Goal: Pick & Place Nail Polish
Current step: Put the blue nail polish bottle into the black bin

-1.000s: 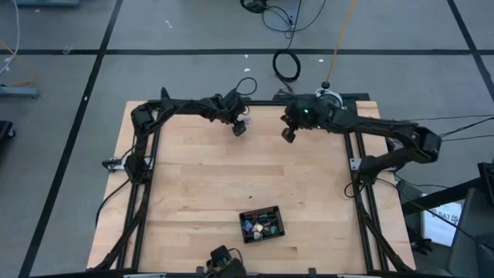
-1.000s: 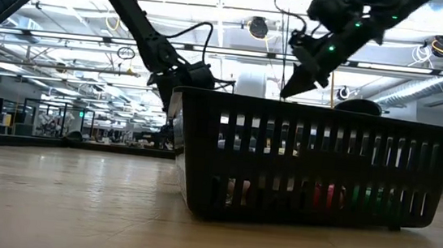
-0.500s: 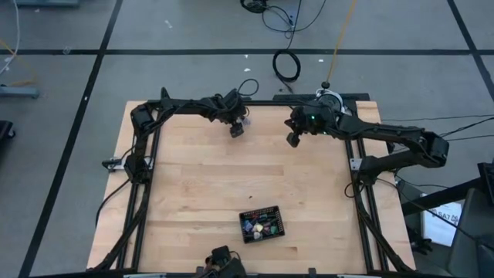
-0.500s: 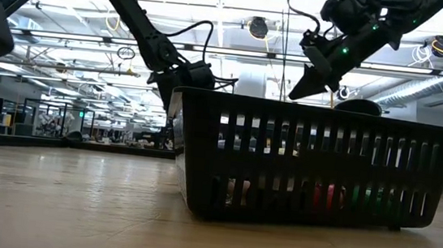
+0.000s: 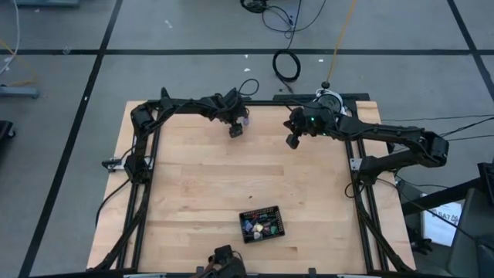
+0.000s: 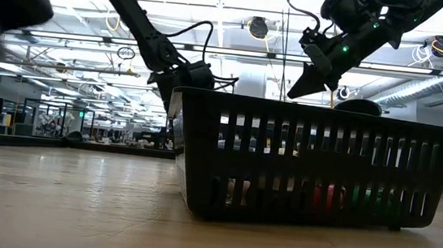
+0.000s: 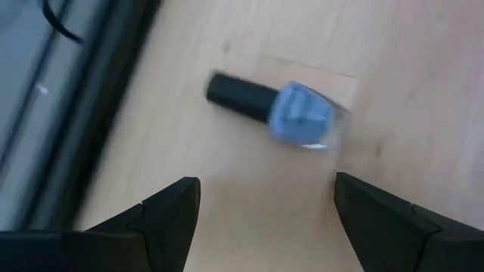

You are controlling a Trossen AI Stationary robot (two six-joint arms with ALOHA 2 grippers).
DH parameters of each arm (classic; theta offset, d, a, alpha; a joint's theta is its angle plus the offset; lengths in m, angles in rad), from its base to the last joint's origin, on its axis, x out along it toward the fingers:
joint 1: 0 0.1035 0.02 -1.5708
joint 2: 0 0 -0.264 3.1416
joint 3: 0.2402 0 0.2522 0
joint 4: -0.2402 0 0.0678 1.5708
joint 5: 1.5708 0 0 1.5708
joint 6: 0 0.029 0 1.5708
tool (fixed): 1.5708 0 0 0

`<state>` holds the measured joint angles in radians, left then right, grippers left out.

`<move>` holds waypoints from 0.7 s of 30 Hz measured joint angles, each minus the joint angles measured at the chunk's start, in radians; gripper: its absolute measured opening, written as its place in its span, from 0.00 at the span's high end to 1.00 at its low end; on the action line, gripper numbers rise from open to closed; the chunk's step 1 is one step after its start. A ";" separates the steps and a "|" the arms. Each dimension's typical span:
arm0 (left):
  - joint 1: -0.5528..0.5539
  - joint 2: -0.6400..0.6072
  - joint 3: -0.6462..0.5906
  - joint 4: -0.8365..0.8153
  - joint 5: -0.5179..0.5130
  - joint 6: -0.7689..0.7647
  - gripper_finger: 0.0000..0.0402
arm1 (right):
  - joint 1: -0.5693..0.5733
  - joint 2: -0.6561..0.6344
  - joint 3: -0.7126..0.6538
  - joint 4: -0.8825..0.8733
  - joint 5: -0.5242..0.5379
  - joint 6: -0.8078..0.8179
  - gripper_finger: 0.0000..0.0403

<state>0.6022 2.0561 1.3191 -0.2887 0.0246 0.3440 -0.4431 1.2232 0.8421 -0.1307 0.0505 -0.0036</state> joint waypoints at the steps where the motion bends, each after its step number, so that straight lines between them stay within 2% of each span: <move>1: 0.000 0.000 0.008 -0.013 0.001 -0.024 0.25 | 0.000 0.000 0.000 0.000 0.000 0.000 0.99; 8: -0.015 -0.004 0.191 -0.172 0.029 -0.268 0.25 | 0.000 0.000 0.000 0.001 0.000 -0.006 0.99; 11: -0.045 0.002 0.259 -0.180 -0.017 -0.346 0.25 | -0.001 0.000 0.000 0.019 0.000 -0.007 0.99; 13: -0.069 0.019 0.299 -0.181 -0.083 -0.355 0.25 | -0.001 0.000 0.000 0.036 0.001 -0.008 0.99; 16: -0.085 0.070 0.364 -0.269 -0.164 -0.366 0.25 | -0.001 0.000 0.000 0.054 0.001 -0.008 0.99; 21: -0.058 0.191 0.509 -0.428 -0.155 -0.446 0.25 | -0.001 0.000 0.000 0.053 0.000 -0.002 0.99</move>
<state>0.5442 2.2469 1.8280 -0.7166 -0.1302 -0.1021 -0.4438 1.2232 0.8421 -0.0780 0.0509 -0.0052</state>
